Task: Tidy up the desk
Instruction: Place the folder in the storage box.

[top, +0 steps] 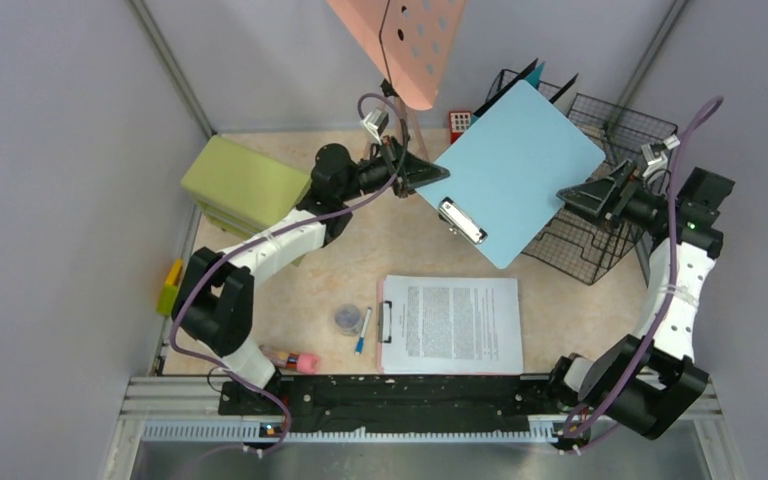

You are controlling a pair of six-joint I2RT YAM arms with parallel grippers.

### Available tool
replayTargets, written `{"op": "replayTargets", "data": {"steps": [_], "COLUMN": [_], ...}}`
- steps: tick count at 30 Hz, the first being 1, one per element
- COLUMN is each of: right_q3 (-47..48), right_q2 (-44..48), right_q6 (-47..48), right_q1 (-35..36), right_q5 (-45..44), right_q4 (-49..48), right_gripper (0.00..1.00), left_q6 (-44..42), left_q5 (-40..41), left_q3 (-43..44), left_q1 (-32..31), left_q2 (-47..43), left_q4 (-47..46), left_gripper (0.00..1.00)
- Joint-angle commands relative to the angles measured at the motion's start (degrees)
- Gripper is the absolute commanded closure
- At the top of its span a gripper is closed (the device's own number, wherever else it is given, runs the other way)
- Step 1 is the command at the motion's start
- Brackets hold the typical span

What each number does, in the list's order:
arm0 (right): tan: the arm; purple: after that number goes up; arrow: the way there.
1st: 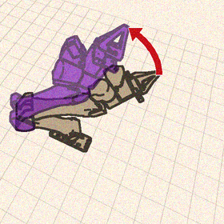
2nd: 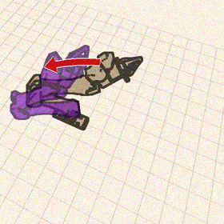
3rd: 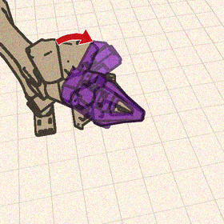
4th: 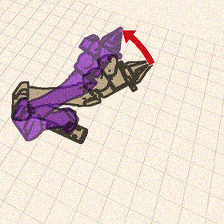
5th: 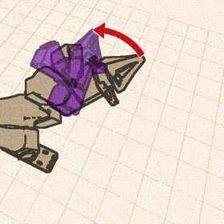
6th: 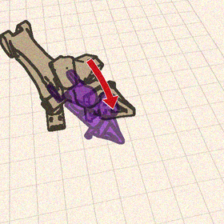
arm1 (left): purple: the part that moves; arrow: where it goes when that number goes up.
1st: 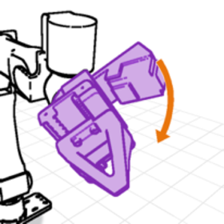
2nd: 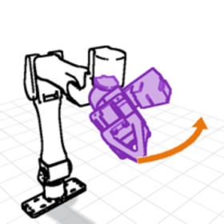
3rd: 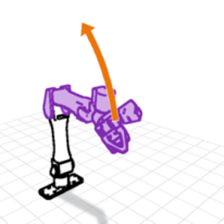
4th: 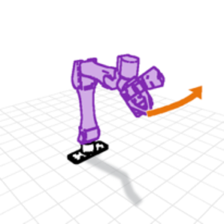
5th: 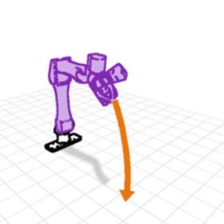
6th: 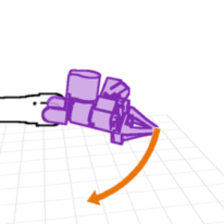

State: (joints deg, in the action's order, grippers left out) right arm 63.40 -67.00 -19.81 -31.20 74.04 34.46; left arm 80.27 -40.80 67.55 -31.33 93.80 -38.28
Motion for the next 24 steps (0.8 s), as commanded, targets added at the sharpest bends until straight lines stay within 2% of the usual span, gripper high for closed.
{"op": "replayTargets", "data": {"steps": [1, 3, 7, 10, 13, 17, 20, 24], "right_q3": [-1.7, -3.1, -7.2, -8.9, -9.4, -10.7, -10.8, -10.5], "right_q2": [0.6, 1.0, 3.5, 4.5, 5.0, 5.5, 5.7, 6.0], "right_q6": [-6.2, -9.8, -23.7, -28.5, -29.1, -31.2, -31.0, -30.2], "right_q1": [1.1, 1.7, 1.9, 1.9, 1.9, 1.9, 1.8, 1.1], "right_q5": [1.1, 2.0, 3.3, 3.6, 3.3, 2.7, 1.8, 0.8], "right_q4": [-9.1, -13.3, -29.6, -35.5, -35.7, -37.8, -37.3, -35.5], "right_gripper": [0.18, 0.20, 0.26, 0.38, 0.56, 0.98, 1.00, 1.00], "left_q6": [2.8, 3.5, 3.4, 3.0, 1.9, -1.7, -4.2, -7.3], "left_q5": [0.9, 0.8, 1.3, 1.9, 1.5, 0.2, -1.9, -4.4], "left_q3": [1.2, 1.2, 0.3, -1.0, -1.7, -1.6, -1.1, -0.7], "left_q1": [-1.7, -2.4, -3.6, -3.7, -4.0, -4.9, -5.4, -5.9], "left_q2": [0.8, 1.3, 2.1, 2.4, 2.6, 2.5, 2.9, 3.2], "left_q4": [-8.3, -9.5, -10.3, -10.9, -10.6, -7.0, -3.8, -0.7], "left_gripper": [1.00, 1.00, 1.00, 1.00, 1.00, 1.00, 1.00, 0.87]}}
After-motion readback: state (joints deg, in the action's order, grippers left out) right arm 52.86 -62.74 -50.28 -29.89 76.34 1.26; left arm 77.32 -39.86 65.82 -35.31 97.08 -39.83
